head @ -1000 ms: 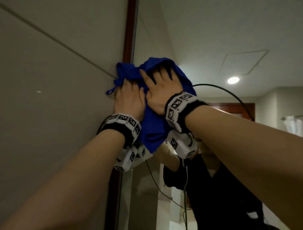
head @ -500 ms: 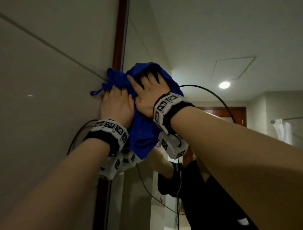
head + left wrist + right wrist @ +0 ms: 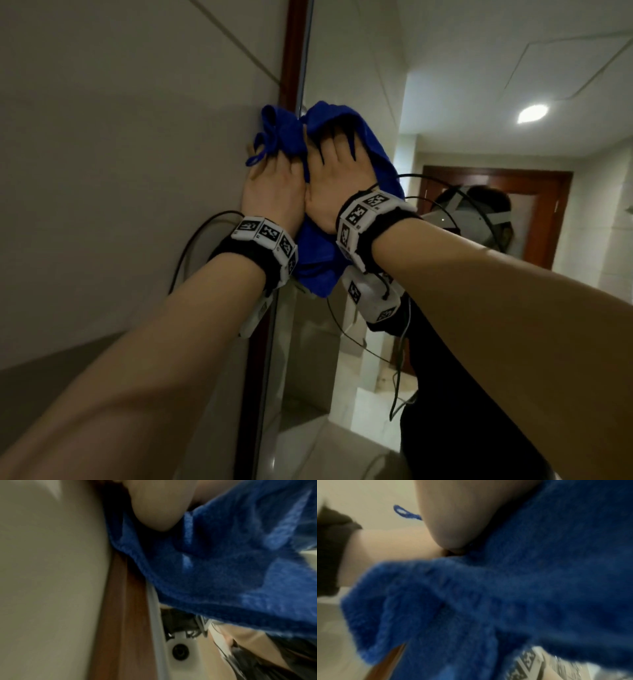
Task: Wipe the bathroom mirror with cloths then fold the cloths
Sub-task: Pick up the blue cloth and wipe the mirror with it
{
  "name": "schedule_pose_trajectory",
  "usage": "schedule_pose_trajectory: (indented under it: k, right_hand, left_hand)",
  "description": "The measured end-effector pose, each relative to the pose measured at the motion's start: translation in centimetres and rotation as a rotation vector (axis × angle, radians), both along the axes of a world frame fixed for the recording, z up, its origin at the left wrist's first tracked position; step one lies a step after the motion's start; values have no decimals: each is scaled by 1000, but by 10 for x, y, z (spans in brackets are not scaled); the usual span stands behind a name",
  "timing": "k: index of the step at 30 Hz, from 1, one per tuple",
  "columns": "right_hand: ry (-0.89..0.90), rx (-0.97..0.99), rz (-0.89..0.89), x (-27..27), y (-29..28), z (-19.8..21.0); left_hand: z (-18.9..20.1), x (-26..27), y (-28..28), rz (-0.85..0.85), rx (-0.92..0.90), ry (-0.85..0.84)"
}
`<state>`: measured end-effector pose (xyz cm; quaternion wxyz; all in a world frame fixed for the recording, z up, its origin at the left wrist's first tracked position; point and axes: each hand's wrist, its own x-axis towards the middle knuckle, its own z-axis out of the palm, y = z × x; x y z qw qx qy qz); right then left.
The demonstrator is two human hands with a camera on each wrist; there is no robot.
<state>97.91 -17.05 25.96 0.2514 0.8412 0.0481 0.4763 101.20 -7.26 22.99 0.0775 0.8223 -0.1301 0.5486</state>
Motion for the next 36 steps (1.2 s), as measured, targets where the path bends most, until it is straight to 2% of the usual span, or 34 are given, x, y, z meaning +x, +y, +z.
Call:
schedule_pose_trajectory:
  k: [4,10,13,15,16,17,19,21,23,24,26,29,31,34,36]
  right_hand:
    - [10,-5,9,-1,-1,-25]
    - [81,13,-16,-4,5,-83]
    - [107,45,35,-2,6,-123]
    - [87,76,101,-5,7,-149]
    - [136,89,102,-9,8,-162]
    - [213,97,84,-12,9,-179]
    - [314,86,57,-17,7,-212]
    - [342,119,64,-23,7,-247]
    - [374,132,61,-24,5,-284]
    - [411,116,57,-26,4,-301]
    - [496,86,66,-33,-1,-335]
    - [693,122,132,-49,-11,-386]
    - [816,151,137,-66,-22,-419]
    - [1192,163,74,-91,-48,-459]
    - [1270,196,115,-109,-66,-474]
  left_hand:
    - [-27,-1,1,11,25,42]
    - [-79,-16,6,8,71,111]
    - [-111,-23,9,-20,88,158]
    - [-137,-26,10,4,122,118]
    - [-150,-26,8,6,107,65]
    - [-166,-27,7,7,87,80]
    - [-196,-32,6,44,159,266]
    - [-244,-27,8,41,187,440]
    - [-279,-29,9,58,178,491]
    - [-294,-33,10,91,228,492]
    - [-334,-36,7,124,262,654]
    - [-382,-44,13,40,171,774]
    - [-433,-46,17,35,244,882]
    - [-499,-56,20,-88,421,871]
    - [-514,-66,16,-175,419,978]
